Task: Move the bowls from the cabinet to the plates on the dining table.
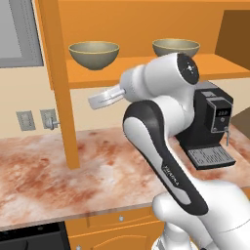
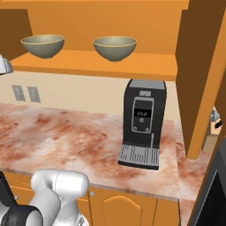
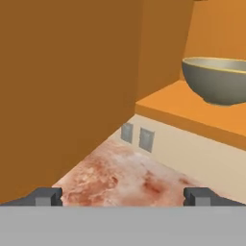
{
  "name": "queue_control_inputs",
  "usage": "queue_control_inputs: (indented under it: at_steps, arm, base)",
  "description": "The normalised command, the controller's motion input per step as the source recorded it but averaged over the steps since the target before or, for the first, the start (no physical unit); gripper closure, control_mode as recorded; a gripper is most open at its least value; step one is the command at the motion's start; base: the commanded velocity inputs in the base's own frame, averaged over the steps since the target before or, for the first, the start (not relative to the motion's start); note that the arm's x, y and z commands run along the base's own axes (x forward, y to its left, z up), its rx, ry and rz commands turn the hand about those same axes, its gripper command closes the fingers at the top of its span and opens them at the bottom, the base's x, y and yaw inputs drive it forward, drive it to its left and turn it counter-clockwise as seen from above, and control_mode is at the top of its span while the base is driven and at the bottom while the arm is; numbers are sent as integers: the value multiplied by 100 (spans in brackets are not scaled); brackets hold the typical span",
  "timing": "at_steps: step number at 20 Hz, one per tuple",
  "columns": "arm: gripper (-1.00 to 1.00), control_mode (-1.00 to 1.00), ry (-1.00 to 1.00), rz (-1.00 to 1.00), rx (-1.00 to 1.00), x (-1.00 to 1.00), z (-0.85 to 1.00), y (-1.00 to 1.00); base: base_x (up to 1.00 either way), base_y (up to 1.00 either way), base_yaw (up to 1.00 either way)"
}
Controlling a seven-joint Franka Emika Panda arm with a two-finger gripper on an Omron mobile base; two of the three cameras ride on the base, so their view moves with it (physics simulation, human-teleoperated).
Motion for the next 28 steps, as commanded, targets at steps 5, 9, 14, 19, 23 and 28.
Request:
queue_control_inputs:
  at_steps: [5,9,14,19,23,28]
  arm:
    - [-100,-100,0,-9,-11,33,7,-31]
    - [-100,-100,0,-10,-11,23,7,-28]
    - [-100,-100,0,-6,-8,25,6,-24]
    - [-100,-100,0,-2,-5,12,16,-17]
    - [-100,-100,0,-1,-7,16,9,-12]
    - [-100,-100,-3,-1,-9,25,0,-6]
  base:
    - [0,0,0]
    - [0,0,0]
    - [0,0,0]
    - [0,0,0]
    - [0,0,0]
    - [0,0,0]
